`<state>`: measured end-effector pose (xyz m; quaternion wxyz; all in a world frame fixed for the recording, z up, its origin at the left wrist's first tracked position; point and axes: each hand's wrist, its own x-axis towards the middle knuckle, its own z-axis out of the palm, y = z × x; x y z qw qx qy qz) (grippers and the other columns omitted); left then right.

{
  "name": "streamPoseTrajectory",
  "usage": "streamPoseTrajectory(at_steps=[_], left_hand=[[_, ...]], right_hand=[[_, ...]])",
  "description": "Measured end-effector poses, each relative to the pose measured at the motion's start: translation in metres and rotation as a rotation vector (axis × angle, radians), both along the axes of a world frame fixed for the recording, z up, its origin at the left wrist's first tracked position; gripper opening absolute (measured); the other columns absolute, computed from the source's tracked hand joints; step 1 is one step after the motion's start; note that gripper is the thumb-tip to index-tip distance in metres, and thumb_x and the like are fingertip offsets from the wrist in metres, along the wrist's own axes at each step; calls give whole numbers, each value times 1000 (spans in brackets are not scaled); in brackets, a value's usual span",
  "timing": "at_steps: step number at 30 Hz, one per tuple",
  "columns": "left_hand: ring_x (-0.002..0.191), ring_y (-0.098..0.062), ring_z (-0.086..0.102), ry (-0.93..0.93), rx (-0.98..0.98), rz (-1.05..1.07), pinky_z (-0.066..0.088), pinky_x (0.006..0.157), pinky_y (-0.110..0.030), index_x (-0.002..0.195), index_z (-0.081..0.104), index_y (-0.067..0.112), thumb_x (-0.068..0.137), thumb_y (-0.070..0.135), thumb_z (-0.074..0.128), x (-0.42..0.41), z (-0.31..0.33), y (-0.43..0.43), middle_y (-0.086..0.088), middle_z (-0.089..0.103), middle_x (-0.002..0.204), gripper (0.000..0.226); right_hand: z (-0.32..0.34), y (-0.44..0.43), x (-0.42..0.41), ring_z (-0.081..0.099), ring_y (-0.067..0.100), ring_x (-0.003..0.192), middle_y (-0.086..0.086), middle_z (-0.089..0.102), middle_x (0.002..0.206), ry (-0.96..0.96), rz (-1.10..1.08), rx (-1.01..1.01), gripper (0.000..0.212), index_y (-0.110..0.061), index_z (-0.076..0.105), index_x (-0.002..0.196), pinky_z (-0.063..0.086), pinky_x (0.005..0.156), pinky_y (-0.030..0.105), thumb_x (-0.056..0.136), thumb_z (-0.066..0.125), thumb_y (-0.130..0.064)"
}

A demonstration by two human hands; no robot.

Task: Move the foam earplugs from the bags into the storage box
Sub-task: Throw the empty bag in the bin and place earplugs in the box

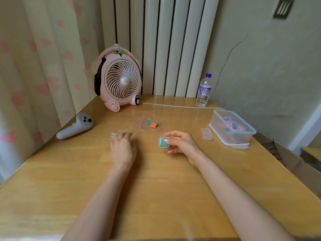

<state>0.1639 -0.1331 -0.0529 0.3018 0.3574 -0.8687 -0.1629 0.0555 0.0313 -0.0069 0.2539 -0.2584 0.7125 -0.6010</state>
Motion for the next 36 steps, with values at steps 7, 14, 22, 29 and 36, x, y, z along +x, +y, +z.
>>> streamPoseTrajectory(at_steps=[7,14,22,29,36], left_hand=[[69,-16,68,264,337,-510,51,66,-25,89,60,14,82,-3,61,-12,32,52,-3,68,78,18],[67,-18,68,212,494,-718,54,60,-23,90,60,12,84,-6,58,-23,47,92,-7,68,76,19],[62,-10,66,208,523,-770,50,56,-17,84,62,12,85,-5,56,-40,51,121,-1,68,71,18],[51,-5,60,303,744,-845,50,53,-18,87,56,2,88,-2,57,-47,63,152,-5,62,69,4],[51,-5,58,258,915,-1053,47,48,-17,83,57,7,89,2,57,-42,69,216,-4,62,69,8]], right_hand=[[7,40,-22,61,16,62,11,64,86,14,-170,-41,23,0,64,110,53,56,18,87,61,-1],[29,111,-98,52,12,50,13,60,87,156,-714,-88,24,0,61,108,42,40,14,84,62,-1],[67,132,-171,59,18,64,16,63,98,152,-672,48,38,-3,54,125,55,69,37,88,54,1],[70,167,-71,64,11,78,2,73,95,267,-152,123,27,-14,66,110,52,71,22,88,64,-29],[47,235,0,55,13,51,3,65,61,298,-175,66,4,-7,63,84,43,49,19,85,64,-4]])
